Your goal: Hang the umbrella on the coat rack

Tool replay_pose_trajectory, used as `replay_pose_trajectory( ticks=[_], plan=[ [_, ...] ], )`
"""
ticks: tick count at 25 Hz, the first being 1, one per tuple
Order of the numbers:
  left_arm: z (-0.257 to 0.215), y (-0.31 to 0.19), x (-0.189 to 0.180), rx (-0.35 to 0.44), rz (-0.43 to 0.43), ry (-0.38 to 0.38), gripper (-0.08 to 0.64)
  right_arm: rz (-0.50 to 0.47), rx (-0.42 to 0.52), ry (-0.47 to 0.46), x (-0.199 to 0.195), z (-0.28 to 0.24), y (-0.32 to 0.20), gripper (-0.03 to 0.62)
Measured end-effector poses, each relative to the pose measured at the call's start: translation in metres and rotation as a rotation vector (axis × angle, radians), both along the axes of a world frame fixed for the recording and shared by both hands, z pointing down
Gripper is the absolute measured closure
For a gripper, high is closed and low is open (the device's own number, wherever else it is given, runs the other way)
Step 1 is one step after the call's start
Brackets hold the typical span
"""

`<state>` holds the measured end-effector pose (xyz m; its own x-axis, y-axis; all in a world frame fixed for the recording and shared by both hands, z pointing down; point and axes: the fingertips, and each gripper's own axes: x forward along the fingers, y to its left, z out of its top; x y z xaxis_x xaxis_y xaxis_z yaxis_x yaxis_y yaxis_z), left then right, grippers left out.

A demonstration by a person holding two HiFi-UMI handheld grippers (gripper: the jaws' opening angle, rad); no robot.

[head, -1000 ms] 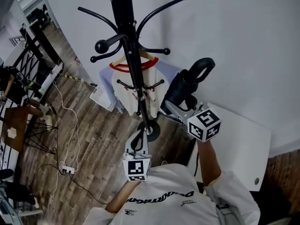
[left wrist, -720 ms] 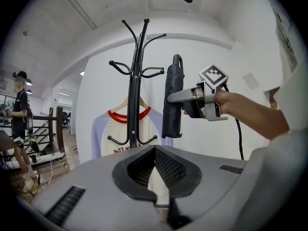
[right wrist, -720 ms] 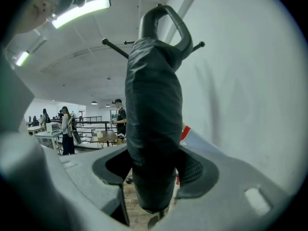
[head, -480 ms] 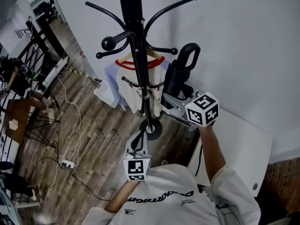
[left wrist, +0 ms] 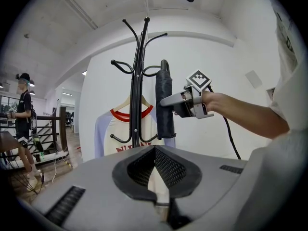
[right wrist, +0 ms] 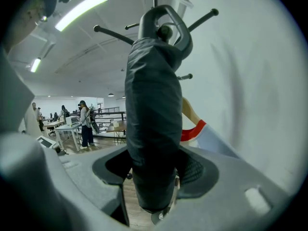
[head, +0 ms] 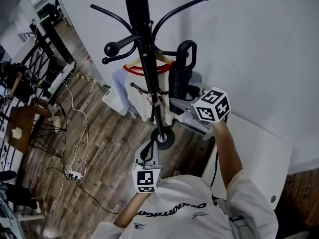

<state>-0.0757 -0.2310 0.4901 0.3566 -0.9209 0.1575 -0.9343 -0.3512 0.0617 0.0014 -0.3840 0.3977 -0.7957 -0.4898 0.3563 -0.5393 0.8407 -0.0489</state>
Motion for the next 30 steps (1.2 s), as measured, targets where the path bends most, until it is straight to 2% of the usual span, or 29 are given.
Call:
replay_pose_trajectory(
  ticks=[14,22,30],
  plan=[
    [0.007,0.001,-0.007,-0.017,-0.020,-0.002,0.563,-0.099,-0.082,0.006,-0.031,0.017,-0.010,0.328],
    [0.011,0.001,-0.012,-0.022,-0.028,0.002,0.563,-0.100,-0.121,0.074,-0.040,0.053,-0.008,0.328],
    [0.013,0.003,-0.010,-0.028,-0.016,0.003,0.563,-0.052,-0.053,0.032,-0.045,0.056,-0.019,0.325]
  ],
)
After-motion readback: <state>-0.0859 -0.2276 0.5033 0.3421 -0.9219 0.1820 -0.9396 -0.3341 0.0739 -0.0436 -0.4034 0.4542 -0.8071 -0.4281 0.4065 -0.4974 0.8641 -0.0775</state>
